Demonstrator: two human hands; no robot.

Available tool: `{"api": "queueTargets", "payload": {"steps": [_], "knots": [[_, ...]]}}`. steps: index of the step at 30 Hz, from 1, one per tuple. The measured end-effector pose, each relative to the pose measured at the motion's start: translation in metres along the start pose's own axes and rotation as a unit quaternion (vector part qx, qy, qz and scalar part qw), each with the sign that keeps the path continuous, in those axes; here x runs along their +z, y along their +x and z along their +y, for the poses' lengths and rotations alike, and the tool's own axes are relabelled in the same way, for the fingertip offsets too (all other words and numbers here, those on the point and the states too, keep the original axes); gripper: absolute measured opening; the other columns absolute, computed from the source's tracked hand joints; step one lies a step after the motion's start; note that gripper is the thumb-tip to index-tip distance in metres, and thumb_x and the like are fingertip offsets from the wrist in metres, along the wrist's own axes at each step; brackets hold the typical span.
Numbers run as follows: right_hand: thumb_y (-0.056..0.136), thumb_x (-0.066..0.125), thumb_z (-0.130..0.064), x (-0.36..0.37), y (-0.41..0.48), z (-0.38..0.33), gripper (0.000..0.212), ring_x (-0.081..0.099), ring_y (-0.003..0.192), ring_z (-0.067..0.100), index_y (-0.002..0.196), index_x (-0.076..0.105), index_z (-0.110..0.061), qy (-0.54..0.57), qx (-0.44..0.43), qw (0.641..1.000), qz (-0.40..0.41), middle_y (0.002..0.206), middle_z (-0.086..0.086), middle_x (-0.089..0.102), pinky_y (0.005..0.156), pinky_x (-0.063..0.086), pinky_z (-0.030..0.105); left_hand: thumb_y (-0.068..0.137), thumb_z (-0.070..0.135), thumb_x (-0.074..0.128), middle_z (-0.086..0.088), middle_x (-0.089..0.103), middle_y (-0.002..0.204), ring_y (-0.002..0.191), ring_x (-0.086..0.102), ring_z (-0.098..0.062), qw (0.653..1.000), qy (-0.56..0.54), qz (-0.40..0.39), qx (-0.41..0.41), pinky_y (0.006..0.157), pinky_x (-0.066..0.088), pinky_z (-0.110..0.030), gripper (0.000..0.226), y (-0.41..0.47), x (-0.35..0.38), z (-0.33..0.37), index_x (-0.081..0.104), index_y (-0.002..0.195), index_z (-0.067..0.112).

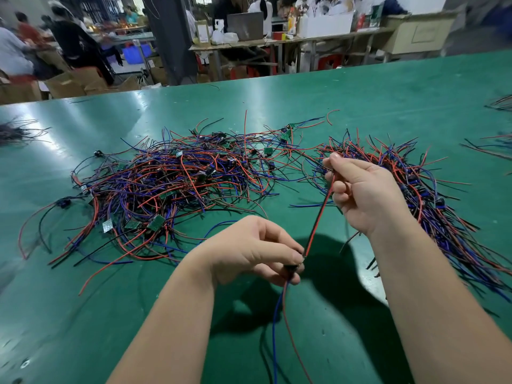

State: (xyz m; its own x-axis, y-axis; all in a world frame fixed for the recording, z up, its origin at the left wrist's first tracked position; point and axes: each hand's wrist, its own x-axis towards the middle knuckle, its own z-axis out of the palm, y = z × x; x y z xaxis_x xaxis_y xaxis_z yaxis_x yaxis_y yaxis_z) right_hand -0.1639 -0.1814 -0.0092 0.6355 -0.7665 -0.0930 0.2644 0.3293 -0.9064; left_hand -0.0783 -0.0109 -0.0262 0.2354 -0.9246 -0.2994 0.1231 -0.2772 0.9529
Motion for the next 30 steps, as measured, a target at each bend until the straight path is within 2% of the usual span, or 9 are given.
{"api": "queueTargets", "payload": {"steps": [6, 10, 12, 16, 18, 22, 25, 27, 30], "knots": [[0.093, 0.058, -0.018, 0.004, -0.002, 0.003, 0.019, 0.048, 0.035, 0.007, 0.080, 0.065, -0.006, -0.041, -0.036, 0.998, -0.010, 0.048, -0.001, 0.051, 0.034, 0.034, 0.014, 0.067, 0.008, 0.072, -0.011, 0.072, 0.074, 0.063, 0.071, -0.022, 1.000, 0.011, 0.021, -0.008, 0.051, 0.054, -0.022, 0.011, -0.005, -0.017, 0.001, 0.073, 0.066, 0.019], [0.099, 0.046, -0.013, 0.008, -0.003, -0.003, 0.025, 0.071, 0.075, 0.020, 0.121, 0.050, -0.003, 0.081, -0.046, 0.993, -0.072, 0.112, 0.013, 0.057, 0.060, 0.053, 0.020, 0.077, 0.005, 0.073, -0.012, 0.073, 0.077, 0.063, 0.070, -0.018, 0.981, -0.072, 0.175, 0.048, 0.051, 0.053, -0.021, 0.006, 0.005, -0.021, -0.001, 0.070, 0.077, 0.011], [0.096, 0.051, -0.010, 0.008, -0.006, 0.001, 0.046, 0.069, 0.080, 0.020, 0.140, 0.036, -0.015, -0.018, -0.044, 0.991, -0.127, 0.125, 0.010, 0.050, 0.066, 0.054, 0.026, 0.079, 0.012, 0.072, -0.007, 0.072, 0.074, 0.059, 0.067, -0.014, 0.955, -0.114, 0.264, 0.071, 0.050, 0.053, -0.020, 0.004, 0.012, -0.022, -0.003, 0.069, 0.080, 0.009], [0.080, 0.074, -0.016, 0.015, -0.019, 0.020, 0.031, 0.063, 0.069, 0.008, 0.107, 0.065, -0.029, -0.405, -0.140, 0.871, -0.240, 0.088, -0.013, 0.068, 0.068, 0.050, 0.021, 0.072, 0.026, 0.071, -0.005, 0.072, 0.073, 0.059, 0.067, -0.012, 0.949, -0.123, 0.273, 0.095, 0.053, 0.055, -0.021, 0.023, 0.018, -0.016, -0.005, 0.069, 0.084, 0.007], [0.078, 0.076, -0.017, 0.020, -0.020, 0.025, 0.020, 0.067, 0.070, 0.010, 0.096, 0.072, -0.023, -0.450, -0.203, 0.843, -0.213, 0.078, -0.015, 0.068, 0.068, 0.050, 0.023, 0.071, 0.029, 0.067, -0.003, 0.073, 0.075, 0.062, 0.069, -0.012, 0.957, -0.109, 0.240, 0.119, 0.056, 0.056, -0.023, 0.028, 0.017, -0.011, -0.005, 0.068, 0.090, 0.009], [0.082, 0.071, -0.010, 0.018, -0.019, 0.019, 0.025, 0.067, 0.079, 0.017, 0.106, 0.071, -0.015, -0.385, -0.295, 0.863, -0.144, 0.095, -0.003, 0.068, 0.078, 0.055, 0.036, 0.085, 0.023, 0.060, 0.000, 0.075, 0.088, 0.077, 0.071, -0.014, 0.951, -0.133, 0.224, 0.165, 0.064, 0.057, -0.024, 0.017, 0.015, -0.014, 0.000, 0.069, 0.098, 0.016], [0.082, 0.068, -0.006, 0.017, -0.022, 0.006, 0.026, 0.067, 0.064, 0.020, 0.106, 0.068, -0.016, -0.252, -0.328, 0.906, -0.085, 0.089, 0.003, 0.069, 0.057, 0.054, 0.032, 0.092, 0.011, 0.058, 0.004, 0.075, 0.091, 0.081, 0.067, -0.002, 0.923, -0.006, 0.351, 0.157, 0.069, 0.051, -0.020, 0.017, 0.014, -0.027, -0.005, 0.070, 0.091, 0.023], [0.082, 0.068, -0.004, 0.012, -0.022, -0.006, 0.023, 0.066, 0.054, 0.015, 0.100, 0.067, -0.018, -0.182, -0.354, 0.917, -0.031, 0.082, -0.001, 0.071, 0.047, 0.050, 0.024, 0.086, 0.010, 0.062, 0.007, 0.071, 0.103, 0.085, 0.063, -0.002, 0.866, 0.175, 0.454, 0.117, 0.077, 0.046, -0.022, 0.022, 0.015, -0.039, -0.010, 0.069, 0.095, 0.028], [0.083, 0.066, -0.014, -0.003, -0.019, -0.019, 0.017, 0.067, 0.058, 0.019, 0.097, 0.067, -0.025, -0.247, -0.410, 0.871, 0.107, 0.077, -0.003, 0.070, 0.055, 0.053, 0.036, 0.081, 0.024, 0.062, -0.002, 0.056, 0.127, 0.115, 0.051, -0.024, 0.782, 0.423, 0.454, -0.051, 0.096, 0.042, -0.034, 0.042, 0.015, -0.049, -0.021, 0.060, 0.123, 0.026]]}}
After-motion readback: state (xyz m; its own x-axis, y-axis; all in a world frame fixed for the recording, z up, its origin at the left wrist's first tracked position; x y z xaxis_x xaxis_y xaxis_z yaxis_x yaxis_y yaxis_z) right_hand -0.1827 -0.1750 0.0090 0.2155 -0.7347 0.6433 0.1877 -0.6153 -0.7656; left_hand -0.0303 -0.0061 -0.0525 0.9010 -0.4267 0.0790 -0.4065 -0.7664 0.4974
